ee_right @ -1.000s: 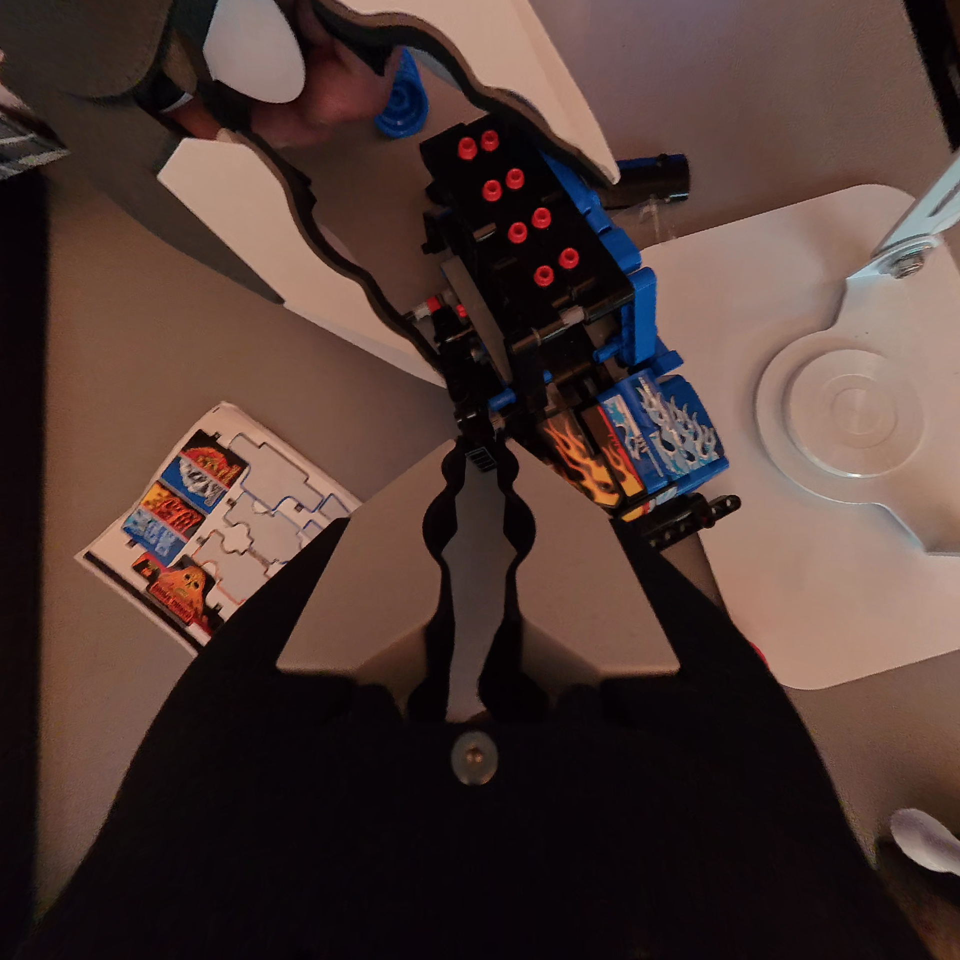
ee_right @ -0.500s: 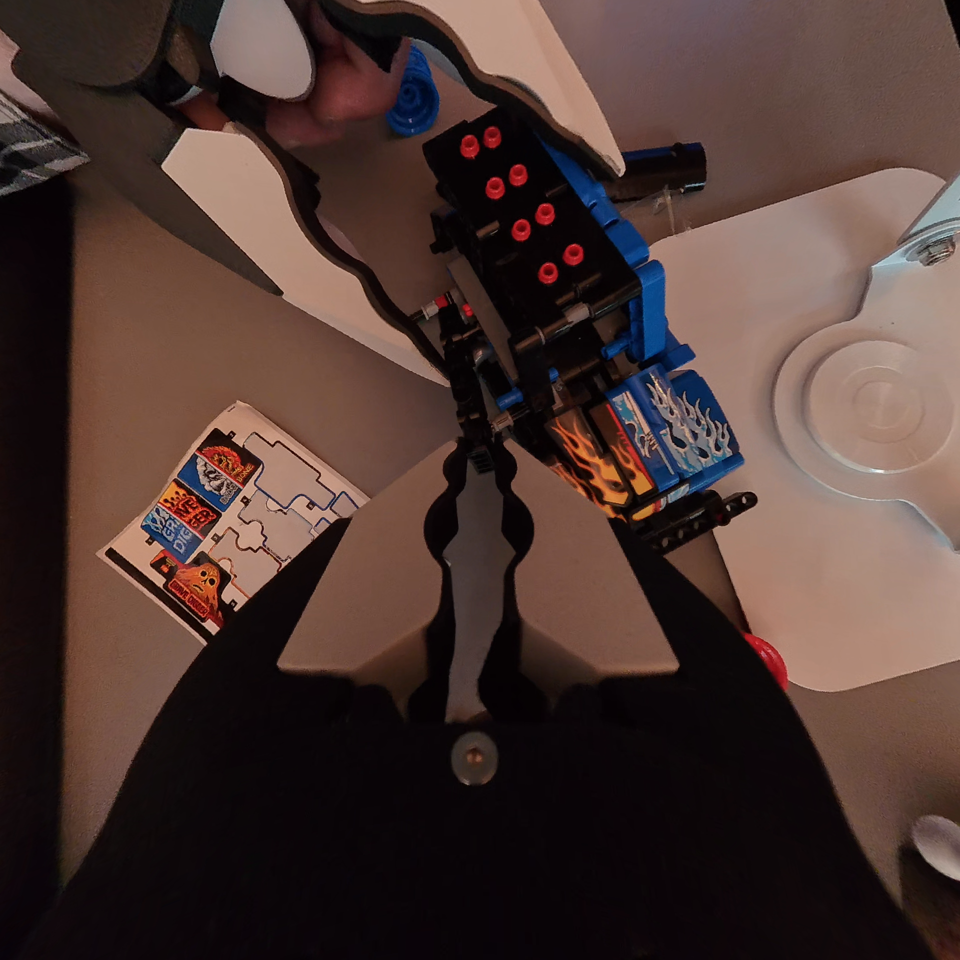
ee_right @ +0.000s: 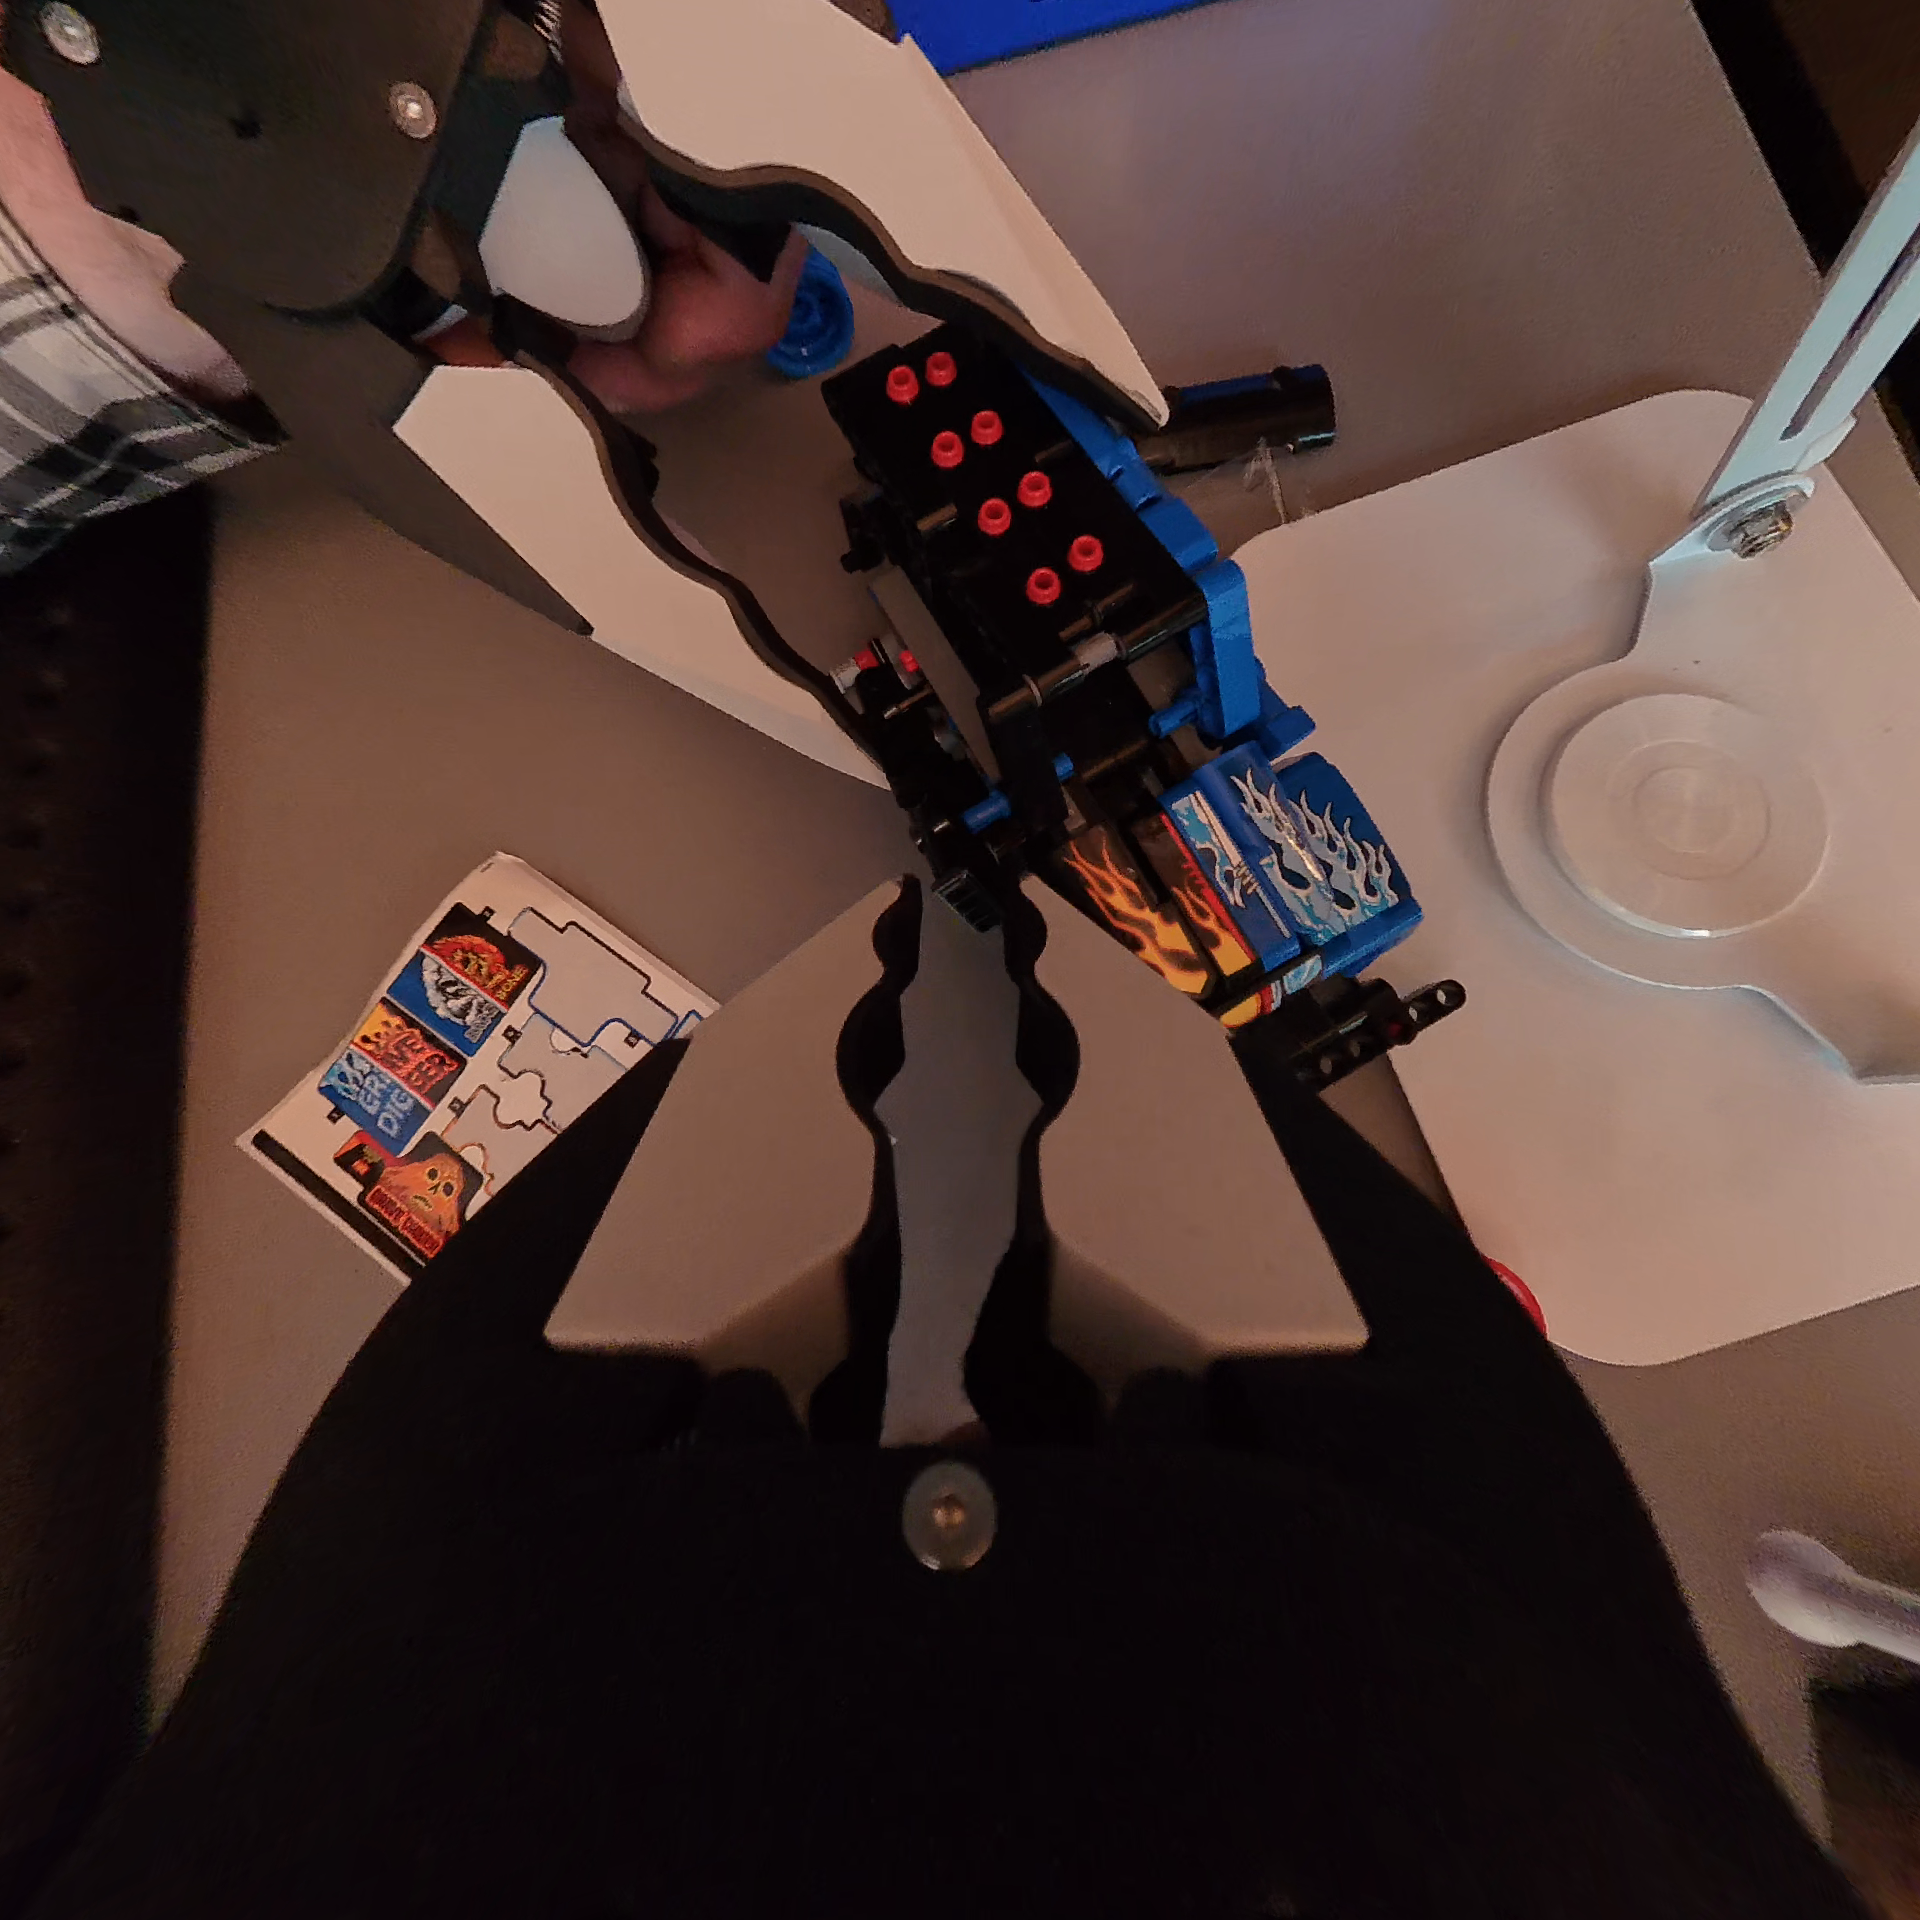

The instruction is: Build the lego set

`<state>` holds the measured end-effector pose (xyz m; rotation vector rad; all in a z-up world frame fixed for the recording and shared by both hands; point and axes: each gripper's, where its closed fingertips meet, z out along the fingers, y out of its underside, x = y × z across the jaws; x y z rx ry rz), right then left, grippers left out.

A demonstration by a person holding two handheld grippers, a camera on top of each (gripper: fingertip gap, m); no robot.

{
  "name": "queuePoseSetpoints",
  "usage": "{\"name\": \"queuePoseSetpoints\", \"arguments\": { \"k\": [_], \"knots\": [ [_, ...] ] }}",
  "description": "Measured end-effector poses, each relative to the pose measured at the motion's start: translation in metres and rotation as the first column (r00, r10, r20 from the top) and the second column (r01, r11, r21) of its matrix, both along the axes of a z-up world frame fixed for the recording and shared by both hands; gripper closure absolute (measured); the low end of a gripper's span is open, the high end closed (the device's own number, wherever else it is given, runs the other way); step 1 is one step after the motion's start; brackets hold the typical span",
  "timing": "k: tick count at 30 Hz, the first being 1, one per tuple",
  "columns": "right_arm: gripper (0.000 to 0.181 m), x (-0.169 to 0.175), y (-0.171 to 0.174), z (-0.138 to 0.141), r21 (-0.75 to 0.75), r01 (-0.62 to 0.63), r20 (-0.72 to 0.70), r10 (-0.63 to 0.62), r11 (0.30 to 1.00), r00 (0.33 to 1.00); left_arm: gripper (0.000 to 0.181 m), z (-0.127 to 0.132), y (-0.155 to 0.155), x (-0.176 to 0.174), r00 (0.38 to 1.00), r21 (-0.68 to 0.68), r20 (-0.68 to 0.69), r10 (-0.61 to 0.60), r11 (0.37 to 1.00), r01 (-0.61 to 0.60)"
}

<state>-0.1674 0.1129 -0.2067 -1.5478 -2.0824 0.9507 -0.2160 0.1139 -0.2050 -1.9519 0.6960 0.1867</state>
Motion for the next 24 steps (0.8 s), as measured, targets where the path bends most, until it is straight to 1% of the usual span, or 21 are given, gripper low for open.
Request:
{"name": "queuePoseSetpoints", "arguments": {
  "k": [5, 10, 13, 19, 24],
  "knots": [
    [0.170, 0.0011, 0.0009, 0.0019, -0.027, 0.000, -0.010, 0.000, 1.000, 1.000, 0.105, 0.0009, 0.0001, 0.0001, 0.999, 0.005, 0.039, -0.008, 1.000, 0.008],
    [0.171, 0.0025, 0.0042, -0.0017, 0.015, 0.000, -0.001, 0.000, 1.000, 1.000, 0.105, 0.0010, -0.0003, 0.0005, 0.999, 0.007, 0.041, -0.011, 1.000, 0.011],
    [0.169, 0.0030, 0.0053, -0.0032, 0.022, 0.000, -0.003, 0.000, 1.000, 1.000, 0.105, 0.0013, -0.0003, 0.0006, 0.999, 0.011, 0.047, -0.011, 1.000, 0.011],
    [0.174, 0.0020, 0.0068, -0.0053, 0.048, -0.004, -0.016, 0.004, 0.999, 1.000, 0.105, 0.0021, -0.0006, 0.0016, 0.998, 0.020, 0.057, -0.015, 1.000, 0.014],
    [0.174, 0.0001, 0.0081, -0.0050, 0.053, 0.002, -0.031, 0.000, 0.999, 1.000, 0.105, 0.0025, -0.0009, 0.0018, 0.998, 0.026, 0.064, -0.018, 1.000, 0.016]
  ]
}}
